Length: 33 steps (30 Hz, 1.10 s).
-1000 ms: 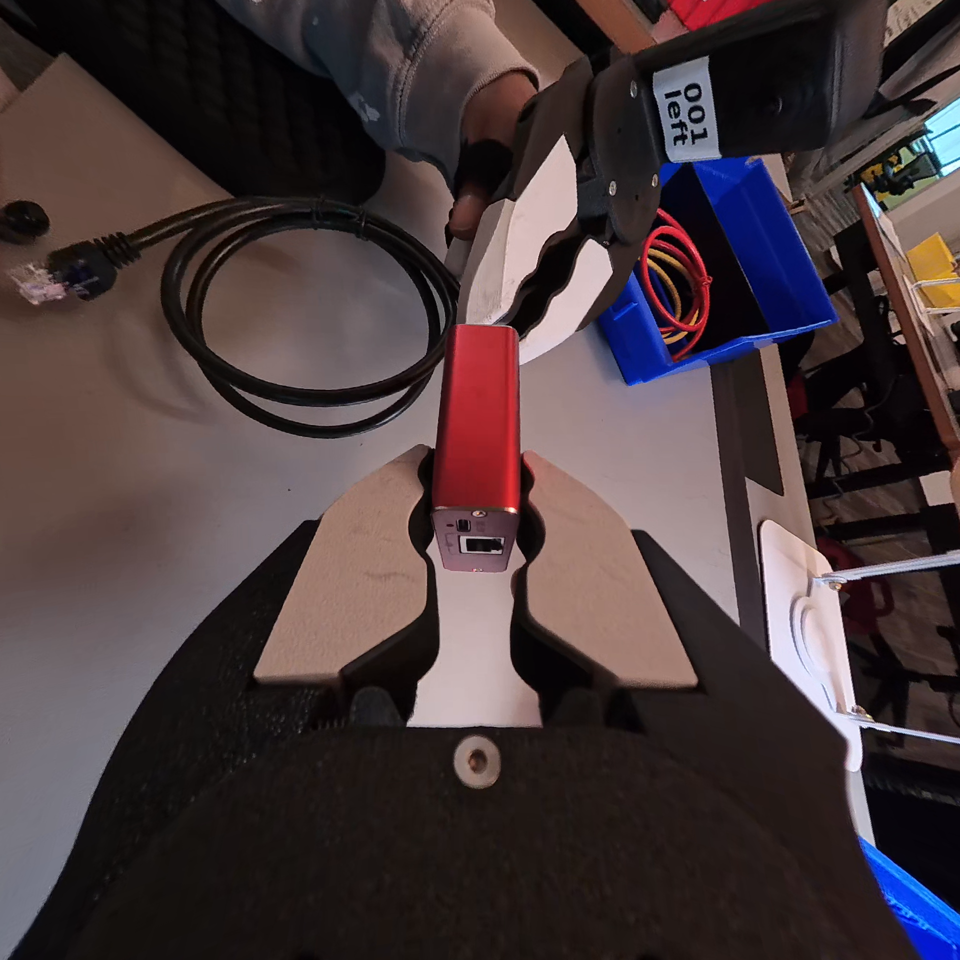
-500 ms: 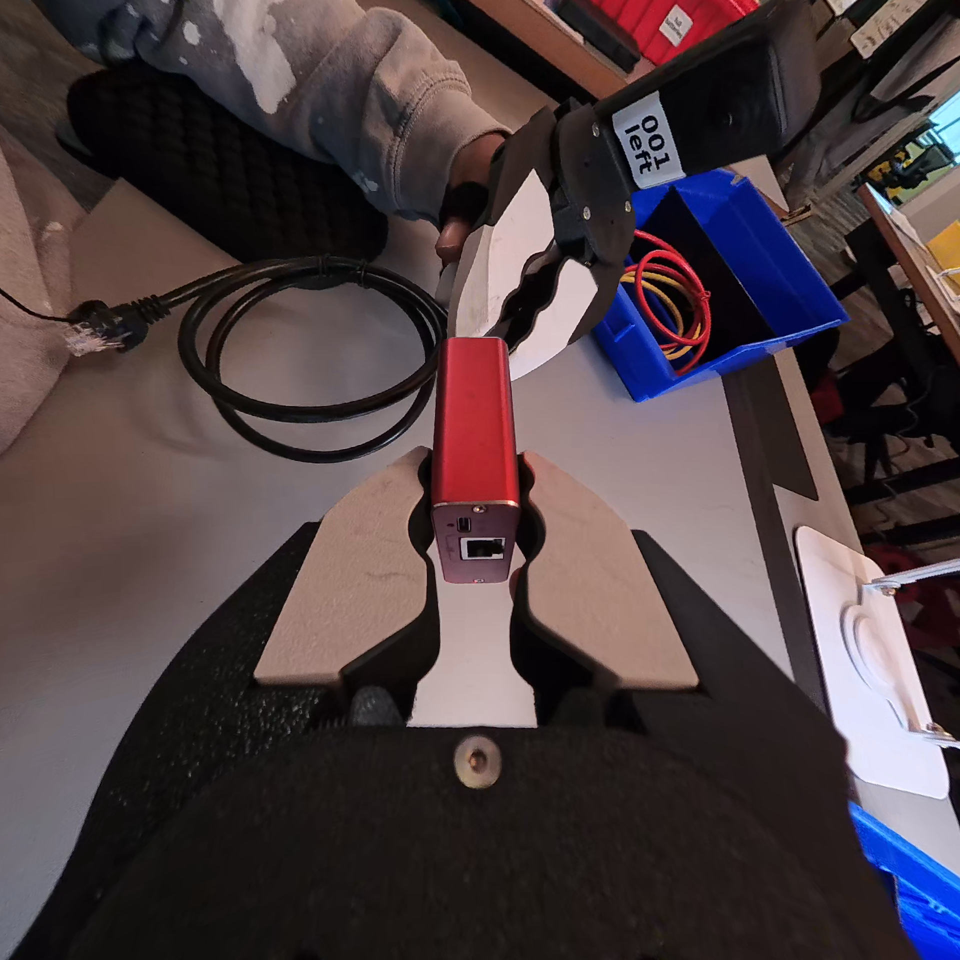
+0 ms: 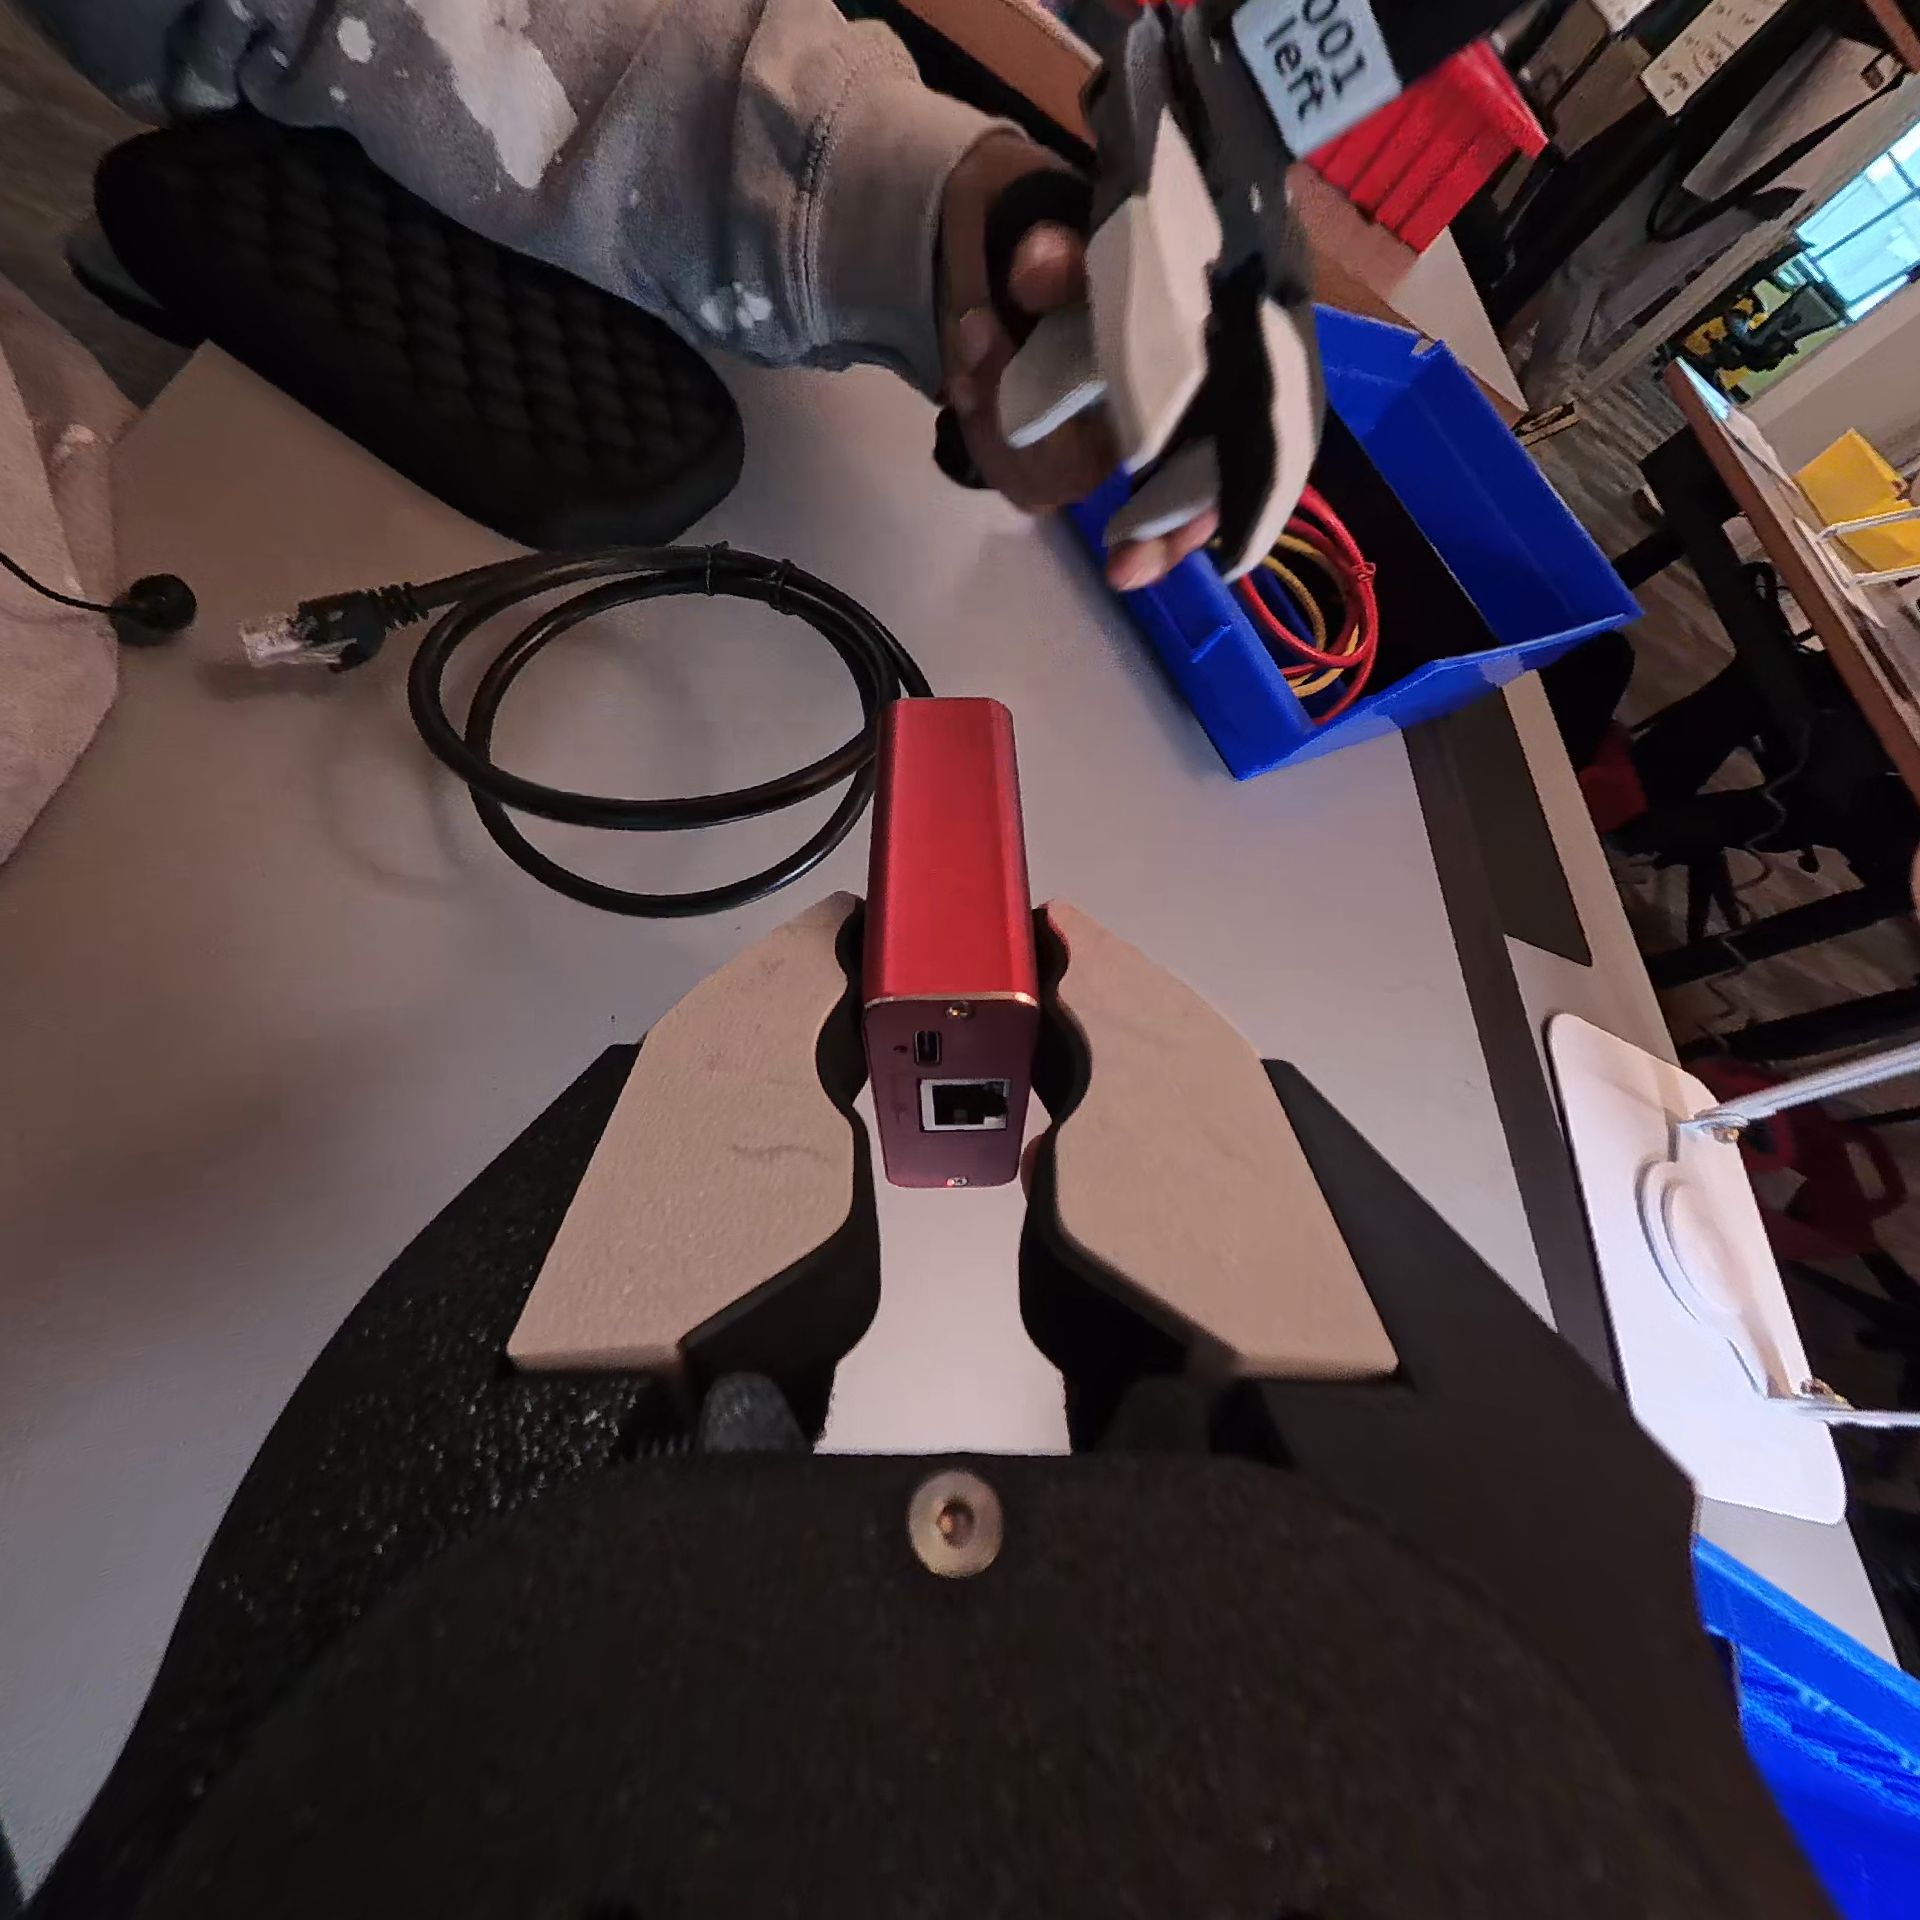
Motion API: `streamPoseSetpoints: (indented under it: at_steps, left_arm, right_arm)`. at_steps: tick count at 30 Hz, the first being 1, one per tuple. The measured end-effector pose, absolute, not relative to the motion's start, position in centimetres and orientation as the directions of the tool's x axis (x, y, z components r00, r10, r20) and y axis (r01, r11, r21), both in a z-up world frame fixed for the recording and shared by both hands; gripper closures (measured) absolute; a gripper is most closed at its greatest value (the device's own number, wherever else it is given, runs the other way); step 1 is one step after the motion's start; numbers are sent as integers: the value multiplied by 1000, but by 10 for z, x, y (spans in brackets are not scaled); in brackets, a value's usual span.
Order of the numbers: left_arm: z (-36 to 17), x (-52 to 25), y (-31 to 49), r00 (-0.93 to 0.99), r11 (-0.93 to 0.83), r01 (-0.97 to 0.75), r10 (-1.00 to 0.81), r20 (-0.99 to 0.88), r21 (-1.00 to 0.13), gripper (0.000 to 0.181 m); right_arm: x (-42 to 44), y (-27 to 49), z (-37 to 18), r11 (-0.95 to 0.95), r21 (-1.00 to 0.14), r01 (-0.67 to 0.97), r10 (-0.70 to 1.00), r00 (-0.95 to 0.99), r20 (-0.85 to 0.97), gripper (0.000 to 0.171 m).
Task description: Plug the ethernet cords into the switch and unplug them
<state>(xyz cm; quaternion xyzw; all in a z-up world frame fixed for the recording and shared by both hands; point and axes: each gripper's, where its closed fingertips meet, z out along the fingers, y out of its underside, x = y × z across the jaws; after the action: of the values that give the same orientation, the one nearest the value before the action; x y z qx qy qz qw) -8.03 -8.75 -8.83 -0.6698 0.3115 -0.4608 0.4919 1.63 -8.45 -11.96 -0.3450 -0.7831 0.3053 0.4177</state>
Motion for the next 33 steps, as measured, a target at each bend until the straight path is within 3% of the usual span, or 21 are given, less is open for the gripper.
streamPoseSetpoints:
  at_steps: [4, 9, 13, 17, 23, 27, 29, 33]
  left_arm:
    - [-60, -127, -75, 545, -230, 132, -796, 264, -964, 153]
    - [-61, -137, -77, 589, -223, 147, -763, 266, -964, 154]
    - [-72, -97, -89, 506, -251, 90, -822, 261, -964, 150]
    - [-92, -48, -100, 427, -225, -29, -884, 192, -974, 150]
    - [-92, 4, -106, 418, -84, -49, -907, 55, -995, 143]
    - [-68, 25, -107, 472, 14, 21, -882, -2, -1000, 144]
    - [-71, 23, -103, 518, 48, -25, -854, -54, -999, 154]
    - [-81, 17, -109, 507, 135, -147, -840, -192, -980, 154]
  right_arm:
    - [22, -81, -109, 550, -793, 262, 812, -391, 433, 144]
    - [28, -86, -90, 492, -848, 199, 836, -380, 396, 144]
    - [31, -92, -75, 388, -913, 122, 866, -389, 316, 143]
    - [33, -101, -49, 143, -989, -23, 878, -459, 137, 143]
    - [29, -101, -33, -128, -984, -126, 855, -517, -44, 143]
    - [15, -105, -51, -97, -993, -73, 865, -500, -48, 143]
    - [10, -108, -60, -33, -998, -46, 880, -476, -7, 143]
    - [6, -115, -71, 165, -986, 2, 888, -435, 148, 143]
